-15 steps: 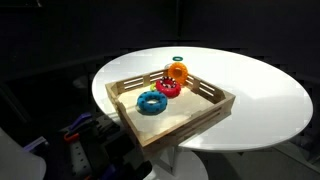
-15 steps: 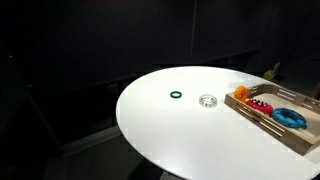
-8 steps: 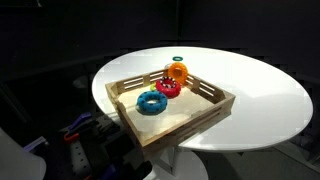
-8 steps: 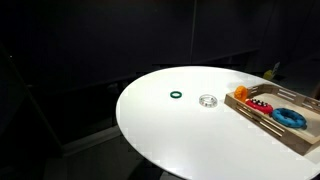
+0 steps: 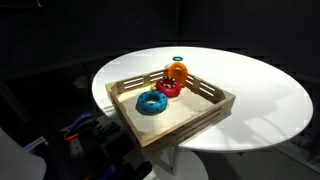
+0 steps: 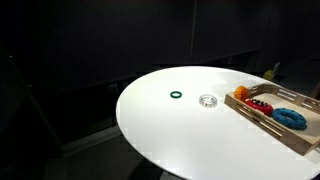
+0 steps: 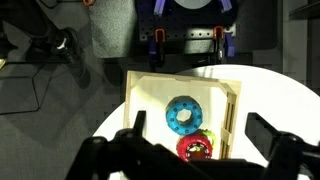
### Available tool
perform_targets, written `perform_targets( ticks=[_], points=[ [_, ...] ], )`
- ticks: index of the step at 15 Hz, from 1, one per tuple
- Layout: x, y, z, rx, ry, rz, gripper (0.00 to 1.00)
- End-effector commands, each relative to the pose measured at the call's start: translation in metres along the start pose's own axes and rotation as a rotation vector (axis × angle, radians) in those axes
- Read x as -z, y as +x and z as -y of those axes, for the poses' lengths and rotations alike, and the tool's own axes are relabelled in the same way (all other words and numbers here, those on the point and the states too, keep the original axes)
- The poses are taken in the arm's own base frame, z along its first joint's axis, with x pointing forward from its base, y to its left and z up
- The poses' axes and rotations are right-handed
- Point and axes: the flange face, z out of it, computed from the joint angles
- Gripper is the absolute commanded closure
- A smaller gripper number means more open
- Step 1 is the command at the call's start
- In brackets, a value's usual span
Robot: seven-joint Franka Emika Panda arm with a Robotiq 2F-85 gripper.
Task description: Put the white circular object on the wooden tray
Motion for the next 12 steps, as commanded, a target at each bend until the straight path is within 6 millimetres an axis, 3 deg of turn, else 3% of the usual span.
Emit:
perform_targets(
  ticks=[1, 8, 12],
  points=[
    [0.007, 0.026, 0.023, -0.022, -0.036, -0.033, 0.00],
    [0.001, 0.070, 0.064, -0.036, -0.035, -0.159, 0.00],
    [-0.001, 0.081, 0.074, -0.044, -0.039, -0.194, 0.00]
  ],
)
